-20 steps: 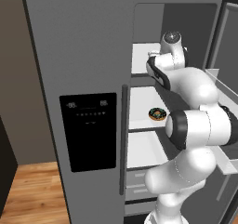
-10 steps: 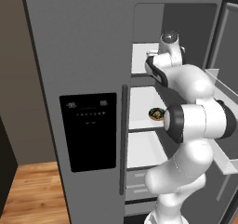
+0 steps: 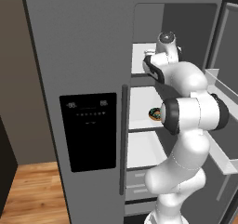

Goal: Take the cake and donut from the fridge and place them on the empty tray on the dining counter.

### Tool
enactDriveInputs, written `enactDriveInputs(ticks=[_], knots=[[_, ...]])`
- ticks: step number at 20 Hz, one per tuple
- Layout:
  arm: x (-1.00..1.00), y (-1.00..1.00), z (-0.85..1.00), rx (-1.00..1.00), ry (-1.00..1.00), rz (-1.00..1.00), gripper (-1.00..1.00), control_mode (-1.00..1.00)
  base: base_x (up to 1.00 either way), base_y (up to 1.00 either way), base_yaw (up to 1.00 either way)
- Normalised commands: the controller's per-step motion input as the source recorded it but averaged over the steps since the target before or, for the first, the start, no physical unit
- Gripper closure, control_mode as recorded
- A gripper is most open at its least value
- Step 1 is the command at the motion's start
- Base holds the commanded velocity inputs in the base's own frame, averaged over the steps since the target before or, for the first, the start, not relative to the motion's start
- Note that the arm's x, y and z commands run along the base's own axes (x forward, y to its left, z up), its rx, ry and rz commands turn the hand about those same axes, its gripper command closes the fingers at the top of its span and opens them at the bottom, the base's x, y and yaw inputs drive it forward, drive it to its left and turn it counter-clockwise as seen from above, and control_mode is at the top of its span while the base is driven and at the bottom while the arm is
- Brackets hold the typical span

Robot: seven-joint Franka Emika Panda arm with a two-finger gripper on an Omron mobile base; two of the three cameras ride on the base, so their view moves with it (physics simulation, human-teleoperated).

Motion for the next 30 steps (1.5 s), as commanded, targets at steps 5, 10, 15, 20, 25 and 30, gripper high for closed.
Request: enactDriveInputs(ticks=[5, 10, 15, 20, 25, 30], knots=[[0.11, -0.21, -0.01, 0.03, -0.01, 0.00, -1.00, -1.00, 0.00, 0.00, 0.00], [0.04, -0.26, -0.16, 0.00, 0.00, 0.00, -1.00, -1.00, 0.00, 0.00, 0.00], [0.08, -0.08, -0.19, 0.00, 0.00, 0.00, 1.00, -1.00, 0.00, 0.00, 0.00], [0.05, -0.03, -0.13, 0.00, -0.01, 0.00, 1.00, -1.00, 0.00, 0.00, 0.00], [0.00, -0.03, -0.05, 0.00, -0.06, 0.00, 1.00, -1.00, 0.00, 0.00, 0.00], [-0.15, 0.09, 0.12, 0.00, -0.05, 0.02, 1.00, -1.00, 0.00, 0.00, 0.00]])
